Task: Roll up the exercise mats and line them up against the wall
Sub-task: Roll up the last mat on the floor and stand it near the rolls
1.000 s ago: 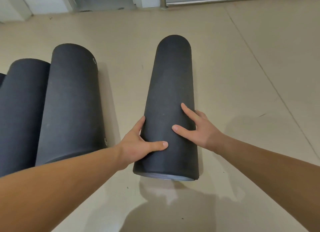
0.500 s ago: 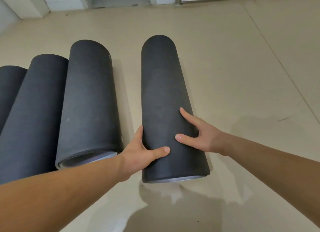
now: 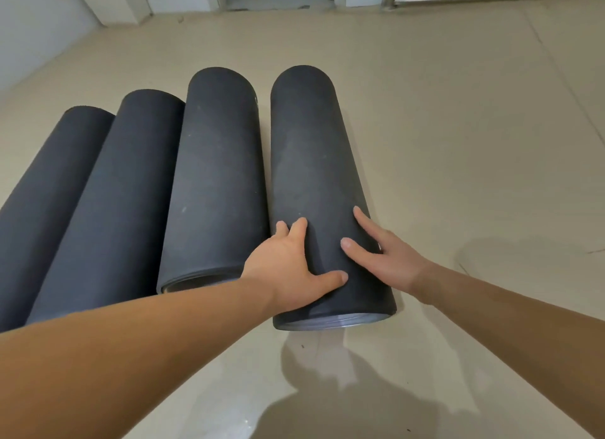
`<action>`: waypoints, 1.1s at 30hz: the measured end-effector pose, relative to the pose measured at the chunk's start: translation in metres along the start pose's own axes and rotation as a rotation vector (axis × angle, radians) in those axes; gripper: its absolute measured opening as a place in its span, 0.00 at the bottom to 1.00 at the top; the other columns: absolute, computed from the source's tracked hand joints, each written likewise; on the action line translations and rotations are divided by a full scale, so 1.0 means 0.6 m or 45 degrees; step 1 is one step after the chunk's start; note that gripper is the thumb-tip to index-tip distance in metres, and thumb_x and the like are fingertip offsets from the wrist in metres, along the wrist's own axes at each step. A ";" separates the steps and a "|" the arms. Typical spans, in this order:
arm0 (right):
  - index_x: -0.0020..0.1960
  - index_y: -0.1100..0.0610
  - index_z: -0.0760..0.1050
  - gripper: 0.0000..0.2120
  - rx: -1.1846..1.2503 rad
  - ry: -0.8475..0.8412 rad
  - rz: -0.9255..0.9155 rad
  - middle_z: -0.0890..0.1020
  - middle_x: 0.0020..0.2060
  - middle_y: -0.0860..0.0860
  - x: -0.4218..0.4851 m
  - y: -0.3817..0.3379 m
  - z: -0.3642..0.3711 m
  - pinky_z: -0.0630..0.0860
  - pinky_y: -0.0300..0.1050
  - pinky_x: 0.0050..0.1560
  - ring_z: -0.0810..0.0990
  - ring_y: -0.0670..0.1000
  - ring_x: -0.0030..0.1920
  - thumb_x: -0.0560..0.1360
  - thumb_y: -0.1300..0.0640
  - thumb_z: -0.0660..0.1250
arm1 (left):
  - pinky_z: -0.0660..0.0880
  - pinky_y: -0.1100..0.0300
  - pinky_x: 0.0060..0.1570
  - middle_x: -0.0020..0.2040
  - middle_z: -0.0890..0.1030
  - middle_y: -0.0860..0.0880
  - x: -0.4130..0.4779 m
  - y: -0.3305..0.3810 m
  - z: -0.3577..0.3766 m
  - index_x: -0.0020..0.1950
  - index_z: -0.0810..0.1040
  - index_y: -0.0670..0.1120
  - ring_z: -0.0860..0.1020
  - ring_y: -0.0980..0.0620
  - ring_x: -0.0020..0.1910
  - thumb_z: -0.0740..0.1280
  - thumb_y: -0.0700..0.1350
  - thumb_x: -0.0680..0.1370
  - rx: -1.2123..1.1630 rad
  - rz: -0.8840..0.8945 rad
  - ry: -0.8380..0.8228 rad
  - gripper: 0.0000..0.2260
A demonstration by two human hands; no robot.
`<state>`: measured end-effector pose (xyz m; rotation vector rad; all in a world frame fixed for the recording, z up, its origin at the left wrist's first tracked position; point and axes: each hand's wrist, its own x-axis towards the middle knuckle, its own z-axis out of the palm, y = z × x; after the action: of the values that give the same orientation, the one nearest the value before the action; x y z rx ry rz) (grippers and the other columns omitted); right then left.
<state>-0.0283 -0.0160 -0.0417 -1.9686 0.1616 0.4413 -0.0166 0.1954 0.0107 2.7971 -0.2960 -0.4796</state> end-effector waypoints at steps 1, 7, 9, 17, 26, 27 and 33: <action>0.79 0.26 0.50 0.37 0.061 -0.024 0.018 0.67 0.69 0.31 -0.007 0.005 0.000 0.66 0.34 0.69 0.69 0.34 0.67 0.77 0.32 0.67 | 0.80 0.51 0.57 0.67 0.69 0.52 0.000 0.001 0.003 0.82 0.54 0.53 0.77 0.49 0.63 0.68 0.78 0.67 0.045 0.004 -0.001 0.52; 0.81 0.32 0.55 0.36 0.062 0.005 -0.011 0.70 0.65 0.29 -0.004 -0.002 0.008 0.64 0.26 0.60 0.72 0.33 0.63 0.79 0.41 0.70 | 0.77 0.56 0.54 0.62 0.71 0.57 -0.003 -0.007 0.010 0.73 0.63 0.53 0.75 0.55 0.58 0.71 0.79 0.62 -0.202 -0.042 0.068 0.48; 0.81 0.33 0.57 0.35 0.066 0.009 -0.025 0.70 0.67 0.33 0.003 -0.014 0.002 0.63 0.32 0.64 0.69 0.37 0.66 0.79 0.43 0.70 | 0.77 0.56 0.57 0.62 0.74 0.59 0.007 -0.010 0.005 0.68 0.67 0.55 0.76 0.58 0.57 0.74 0.78 0.59 -0.416 -0.081 0.048 0.45; 0.77 0.30 0.63 0.27 -0.313 0.014 -0.160 0.71 0.73 0.44 0.059 -0.048 -0.036 0.68 0.48 0.75 0.74 0.46 0.69 0.79 0.41 0.63 | 0.80 0.50 0.62 0.65 0.76 0.55 0.077 -0.020 -0.005 0.67 0.68 0.53 0.78 0.53 0.61 0.76 0.80 0.50 -0.639 -0.192 -0.066 0.53; 0.75 0.25 0.63 0.29 -0.248 0.126 -0.132 0.60 0.77 0.42 0.043 -0.010 -0.007 0.64 0.45 0.77 0.67 0.45 0.74 0.76 0.33 0.67 | 0.74 0.52 0.68 0.78 0.67 0.51 0.071 -0.040 -0.012 0.85 0.49 0.52 0.71 0.48 0.74 0.74 0.74 0.66 -0.217 -0.089 -0.085 0.58; 0.76 0.27 0.62 0.29 -0.244 0.114 -0.128 0.59 0.77 0.41 0.041 -0.008 -0.004 0.63 0.42 0.76 0.66 0.44 0.74 0.77 0.35 0.67 | 0.73 0.51 0.69 0.79 0.66 0.51 0.071 -0.044 -0.011 0.85 0.47 0.52 0.70 0.48 0.75 0.74 0.74 0.67 -0.215 -0.086 -0.095 0.58; 0.79 0.27 0.52 0.32 -0.487 0.070 -0.062 0.49 0.81 0.43 0.040 -0.016 0.019 0.65 0.44 0.74 0.69 0.52 0.72 0.80 0.34 0.63 | 0.74 0.50 0.69 0.80 0.62 0.47 0.076 -0.053 0.005 0.85 0.38 0.52 0.70 0.45 0.74 0.72 0.74 0.68 -0.080 -0.122 -0.220 0.60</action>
<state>-0.0062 0.0005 -0.0470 -2.3555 0.0666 0.4090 0.0291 0.2132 -0.0153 2.7224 -0.1799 -0.7425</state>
